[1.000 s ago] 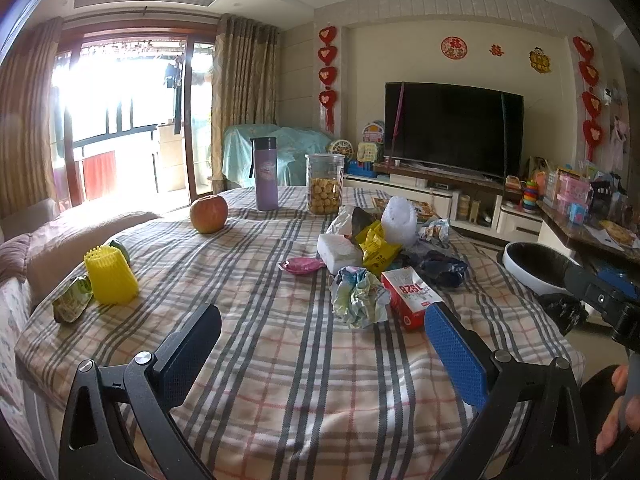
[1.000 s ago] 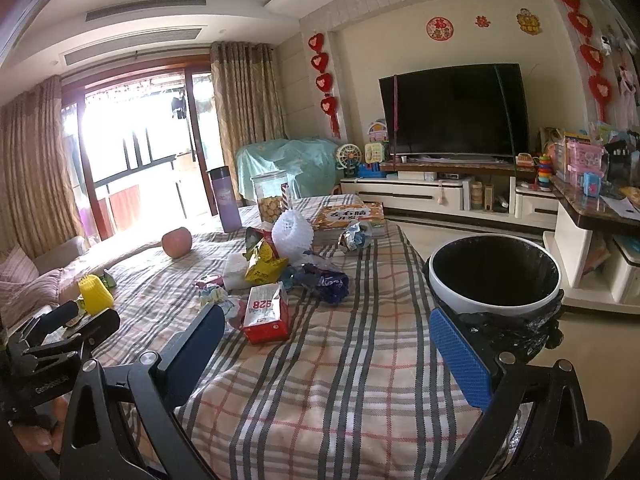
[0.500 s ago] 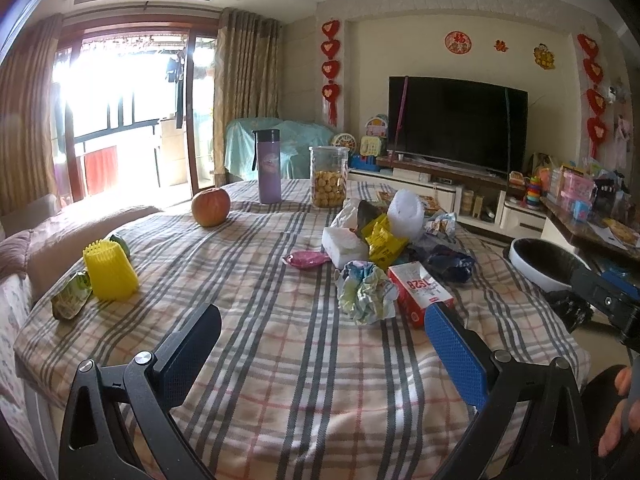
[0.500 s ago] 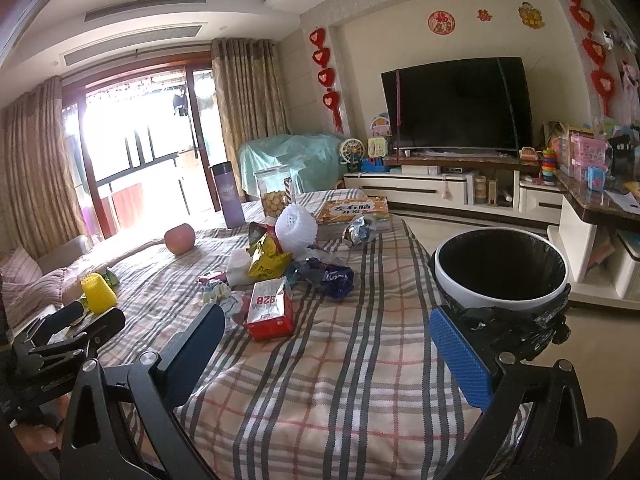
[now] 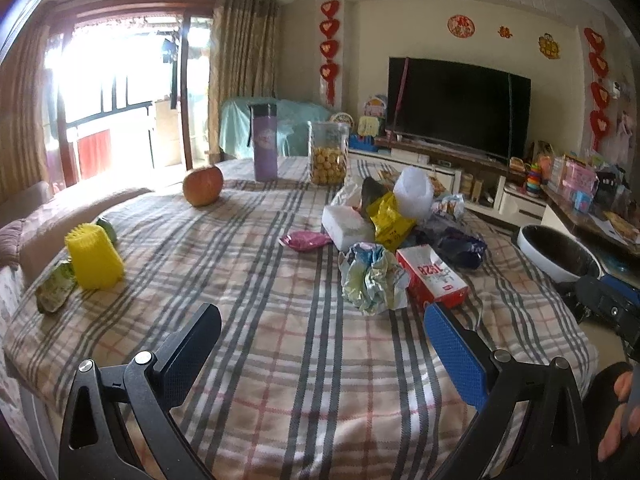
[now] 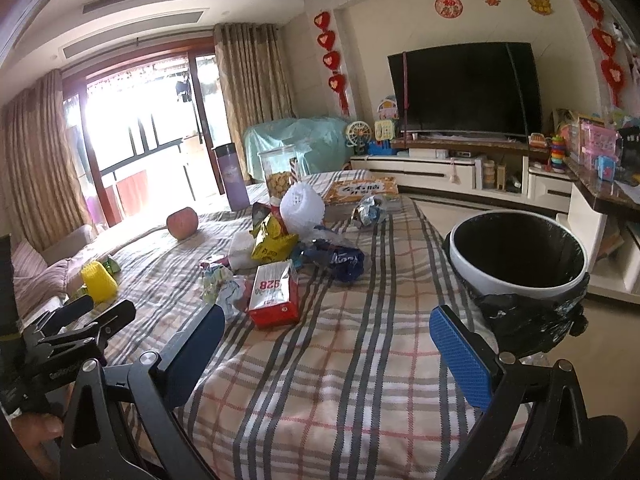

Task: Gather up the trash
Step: 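Grasp the crumpled foil wrapper with the left tool while the right tool grasps the clear plastic bag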

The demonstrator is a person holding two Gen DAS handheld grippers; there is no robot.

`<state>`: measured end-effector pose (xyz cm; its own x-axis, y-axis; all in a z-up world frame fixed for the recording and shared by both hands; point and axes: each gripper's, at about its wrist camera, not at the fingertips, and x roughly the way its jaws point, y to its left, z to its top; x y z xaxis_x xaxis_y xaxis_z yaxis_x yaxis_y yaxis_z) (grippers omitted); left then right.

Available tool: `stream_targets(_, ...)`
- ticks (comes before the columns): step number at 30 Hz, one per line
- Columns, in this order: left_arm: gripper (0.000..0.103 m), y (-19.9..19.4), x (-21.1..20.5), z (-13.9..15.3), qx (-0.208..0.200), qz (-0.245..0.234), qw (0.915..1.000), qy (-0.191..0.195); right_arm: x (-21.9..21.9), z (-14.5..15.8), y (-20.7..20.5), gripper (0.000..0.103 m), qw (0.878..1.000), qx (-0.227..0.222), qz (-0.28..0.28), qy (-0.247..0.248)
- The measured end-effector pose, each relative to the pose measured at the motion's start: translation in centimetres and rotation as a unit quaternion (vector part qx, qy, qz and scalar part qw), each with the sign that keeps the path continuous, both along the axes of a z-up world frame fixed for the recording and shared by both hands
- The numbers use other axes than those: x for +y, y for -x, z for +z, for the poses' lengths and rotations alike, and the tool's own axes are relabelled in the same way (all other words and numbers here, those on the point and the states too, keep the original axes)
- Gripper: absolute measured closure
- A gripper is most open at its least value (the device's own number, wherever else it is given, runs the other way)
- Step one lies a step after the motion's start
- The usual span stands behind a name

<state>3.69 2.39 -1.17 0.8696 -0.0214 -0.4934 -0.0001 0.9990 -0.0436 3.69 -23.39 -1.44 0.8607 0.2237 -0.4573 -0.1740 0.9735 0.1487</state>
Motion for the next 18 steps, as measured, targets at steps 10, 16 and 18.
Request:
stream_targets(10,0.001,-4.5,0.7,-0.9,0.043,-0.014,0.9988,0.017,-1.3,-1.8,-4.9,0.000,0.998,0.056,0.006,-0.014)
stream_targets(16,0.003,-7.1,0.2,-1.3,0.058,-0.015,0.9980,0.019,-1.4,-2.8,-8.0,0.001,0.996,0.087,0.017,-0.013)
stream_targets(18,0.004,-8.0,0.0,-1.4,0.066,-0.015,0.9975,0.021,-1.5,-3.0,-9.0,0.001,0.995,0.096,0.020,-0.016)
